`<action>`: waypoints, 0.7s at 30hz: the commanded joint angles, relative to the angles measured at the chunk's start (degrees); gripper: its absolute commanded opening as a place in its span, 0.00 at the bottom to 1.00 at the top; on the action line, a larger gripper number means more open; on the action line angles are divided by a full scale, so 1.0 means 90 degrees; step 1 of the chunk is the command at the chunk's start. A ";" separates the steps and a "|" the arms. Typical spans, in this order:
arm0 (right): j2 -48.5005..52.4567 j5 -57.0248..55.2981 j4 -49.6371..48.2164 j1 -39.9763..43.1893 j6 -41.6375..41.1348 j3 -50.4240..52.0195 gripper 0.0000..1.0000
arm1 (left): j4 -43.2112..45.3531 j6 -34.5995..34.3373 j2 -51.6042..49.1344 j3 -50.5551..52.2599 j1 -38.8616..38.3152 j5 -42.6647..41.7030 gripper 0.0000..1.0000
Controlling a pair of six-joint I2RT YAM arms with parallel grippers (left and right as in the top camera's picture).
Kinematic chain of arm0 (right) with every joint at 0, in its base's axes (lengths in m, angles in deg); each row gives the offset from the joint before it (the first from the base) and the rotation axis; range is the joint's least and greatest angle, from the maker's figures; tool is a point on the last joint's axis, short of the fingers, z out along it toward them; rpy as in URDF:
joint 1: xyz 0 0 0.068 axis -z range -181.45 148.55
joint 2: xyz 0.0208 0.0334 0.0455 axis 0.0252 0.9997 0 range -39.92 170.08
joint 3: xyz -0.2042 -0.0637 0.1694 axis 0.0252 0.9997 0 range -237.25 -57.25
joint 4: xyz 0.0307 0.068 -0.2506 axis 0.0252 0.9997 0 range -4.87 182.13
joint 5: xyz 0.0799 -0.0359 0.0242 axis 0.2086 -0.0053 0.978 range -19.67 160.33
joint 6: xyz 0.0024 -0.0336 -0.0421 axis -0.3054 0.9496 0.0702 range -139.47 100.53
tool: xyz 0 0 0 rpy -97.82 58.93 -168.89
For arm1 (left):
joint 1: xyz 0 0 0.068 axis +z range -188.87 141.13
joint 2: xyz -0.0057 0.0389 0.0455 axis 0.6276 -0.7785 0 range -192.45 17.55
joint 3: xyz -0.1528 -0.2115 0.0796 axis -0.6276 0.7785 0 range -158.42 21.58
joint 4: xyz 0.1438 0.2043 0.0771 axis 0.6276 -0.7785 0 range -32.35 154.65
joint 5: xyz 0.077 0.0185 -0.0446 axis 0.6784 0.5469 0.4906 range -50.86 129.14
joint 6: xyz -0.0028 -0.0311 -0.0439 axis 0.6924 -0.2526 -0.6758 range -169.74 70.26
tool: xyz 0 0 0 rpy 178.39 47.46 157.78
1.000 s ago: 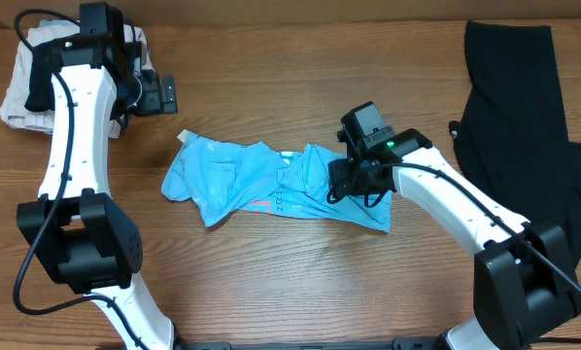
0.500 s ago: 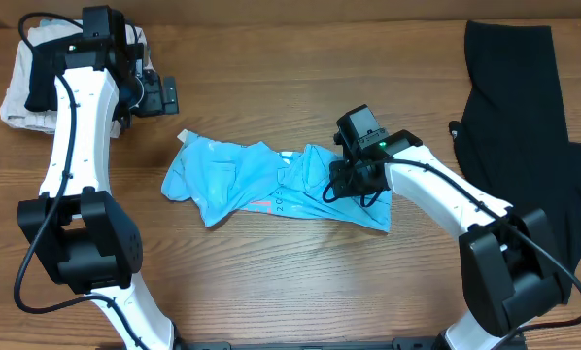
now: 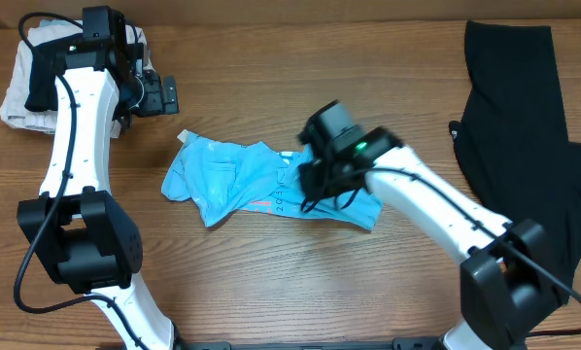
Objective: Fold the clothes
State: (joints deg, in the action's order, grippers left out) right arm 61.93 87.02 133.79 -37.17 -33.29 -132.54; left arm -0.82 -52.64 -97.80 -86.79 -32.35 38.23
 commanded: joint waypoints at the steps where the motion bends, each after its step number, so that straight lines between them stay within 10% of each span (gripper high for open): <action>1: -0.0107 0.0342 -0.0022 -0.0690 -0.0221 -0.0143 0.43 | 0.0019 -0.0063 0.0138 0.0029 0.0022 -0.0073 1.00; 4: -0.0107 0.0209 -0.0022 -0.0950 -0.0282 -0.0143 0.72 | -0.0002 -0.0061 0.0138 0.0029 0.0022 -0.0070 1.00; 21: -0.0597 -0.0347 0.1294 0.2086 -0.0301 -0.0495 0.92 | -0.0151 0.1566 0.0138 0.1076 0.0024 -0.1736 1.00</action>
State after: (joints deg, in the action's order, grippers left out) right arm 59.00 85.53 144.28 -23.62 -37.29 -135.38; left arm -3.05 -44.22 -97.80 -81.83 -32.35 27.11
